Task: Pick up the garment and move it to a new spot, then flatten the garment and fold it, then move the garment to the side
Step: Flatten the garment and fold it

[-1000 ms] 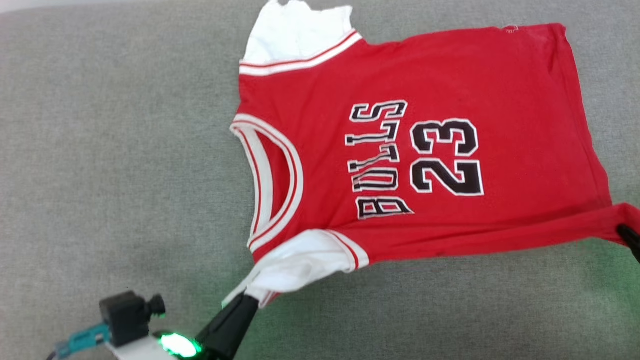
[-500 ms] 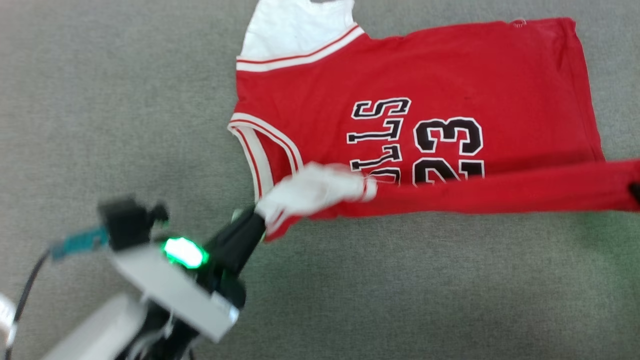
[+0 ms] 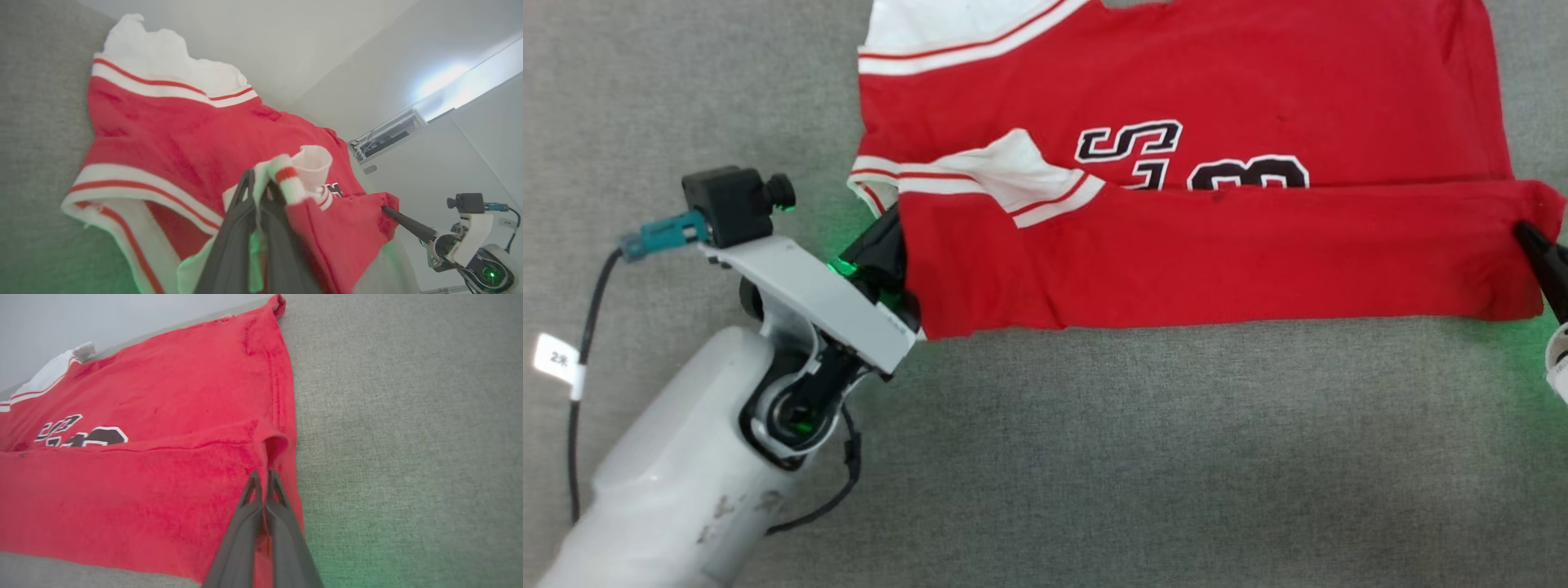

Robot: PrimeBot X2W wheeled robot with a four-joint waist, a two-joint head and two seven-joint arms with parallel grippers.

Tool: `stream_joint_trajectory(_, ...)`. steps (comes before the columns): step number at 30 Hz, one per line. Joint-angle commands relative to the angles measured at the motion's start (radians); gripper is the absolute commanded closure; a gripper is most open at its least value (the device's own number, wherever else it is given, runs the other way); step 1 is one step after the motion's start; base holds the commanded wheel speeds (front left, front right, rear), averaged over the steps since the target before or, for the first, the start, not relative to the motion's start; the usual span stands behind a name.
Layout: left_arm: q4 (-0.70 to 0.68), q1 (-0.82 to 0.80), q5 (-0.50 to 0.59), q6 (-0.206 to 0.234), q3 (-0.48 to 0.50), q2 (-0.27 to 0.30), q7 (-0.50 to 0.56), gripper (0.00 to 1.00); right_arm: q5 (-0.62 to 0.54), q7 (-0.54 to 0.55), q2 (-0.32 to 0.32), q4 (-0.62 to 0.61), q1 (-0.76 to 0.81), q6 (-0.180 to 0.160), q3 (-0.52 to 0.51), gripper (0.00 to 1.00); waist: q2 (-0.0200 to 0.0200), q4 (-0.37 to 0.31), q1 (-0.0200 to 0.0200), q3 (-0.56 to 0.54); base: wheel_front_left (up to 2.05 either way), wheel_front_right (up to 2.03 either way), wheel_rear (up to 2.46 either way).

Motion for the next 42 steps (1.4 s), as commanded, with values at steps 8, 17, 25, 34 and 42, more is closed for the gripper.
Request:
stream_joint_trajectory(8,0.169,0.0,0.032,-0.013,-0.05,-0.053,-0.079,1.0,-0.032,-0.094,0.022,0.074,-0.04,-0.002,0.032,1.0,0.0,-0.007,0.0,0.055,0.0,0.0,0.0)
stream_joint_trajectory(17,0.201,-0.034,0.092,-0.009,-0.123,0.031,-0.064,0.0,-0.04,-0.17,0.017,0.088,-0.053,-0.002,0.065,0.0,0.0,0.003,0.0,0.005,0.0,0.0,0.0)
stream_joint_trajectory(25,0.079,-0.117,0.18,0.049,-0.184,0.162,0.114,0.0,-0.037,-0.199,0.007,0.062,-0.021,-0.002,0.031,0.0,0.0,0.029,0.0,-0.071,0.0,0.0,0.0)
stream_joint_trajectory(34,-0.162,-0.2,0.067,0.218,-0.232,0.312,0.593,0.0,-0.037,-0.186,0.023,0.037,0.0,-0.002,0.017,0.0,0.0,0.023,0.0,-0.092,0.0,0.0,0.0)
stream_joint_trajectory(42,-0.324,-0.207,-0.067,0.316,-0.227,0.353,0.792,0.0,-0.025,-0.197,0.042,0.034,-0.006,-0.002,0.025,0.0,0.0,-0.022,0.0,-0.069,0.0,0.0,0.0)
